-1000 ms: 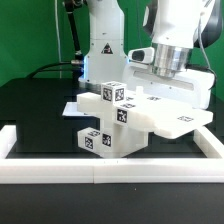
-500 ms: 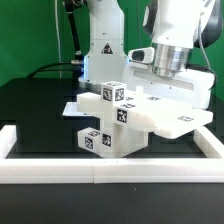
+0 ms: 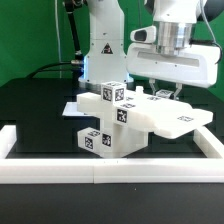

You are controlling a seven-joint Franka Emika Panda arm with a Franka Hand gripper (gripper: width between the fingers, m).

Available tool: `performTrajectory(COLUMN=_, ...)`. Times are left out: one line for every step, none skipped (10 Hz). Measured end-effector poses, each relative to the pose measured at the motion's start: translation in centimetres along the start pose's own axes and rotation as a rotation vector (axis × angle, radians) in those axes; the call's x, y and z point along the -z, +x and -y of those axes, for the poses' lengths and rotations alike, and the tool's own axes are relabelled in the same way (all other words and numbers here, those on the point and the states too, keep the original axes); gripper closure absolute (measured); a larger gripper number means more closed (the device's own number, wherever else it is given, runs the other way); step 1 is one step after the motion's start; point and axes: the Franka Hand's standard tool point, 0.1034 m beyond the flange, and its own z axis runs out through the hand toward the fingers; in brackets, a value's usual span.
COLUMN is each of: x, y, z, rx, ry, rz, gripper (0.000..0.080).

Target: Assemble chair

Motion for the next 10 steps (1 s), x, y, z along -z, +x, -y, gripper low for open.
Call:
performTrajectory(x=0.8, y=0.2, z=0.3, rx=-0.011, ry=0.013, rz=0.013, gripper=0.0512)
performTrajectory(x=1.2, y=0.6, z=0.7, rx=-0.017, ry=0.023, rz=0.013, gripper=0.0512)
performTrajectory(x=1.1, y=0.5, z=0.5, rx=-0.015, ry=0.019, rz=0.013, gripper=0.0512)
performTrajectory(x=1.1, y=0.5, z=0.5, rx=-0.015, ry=0.019, rz=0.013, gripper=0.0512)
performTrajectory(x=1.1, y=0.5, z=0.5, rx=-0.015, ry=0.018, rz=0.013, gripper=0.0512)
performTrajectory(x=1.1, y=0.5, z=0.5, rx=-0.015, ry=0.019, rz=0.013, gripper=0.0512)
performTrajectory(x=1.3, y=0.7, z=0.6, rx=-0.016, ry=0.021, rz=0.014, gripper=0.0512)
performTrajectory(x=2.6, y=1.6, z=0.7, rx=0.041, ry=0.006, rz=0.051, gripper=0.0512)
performTrajectory(x=4.0, y=3.0, z=0.9, rx=0.046, ry=0.027, rz=0.053, gripper=0.0512)
performTrajectory(x=4.8, y=3.8, z=0.8, rx=0.046, ry=0.038, rz=0.062, gripper=0.0512)
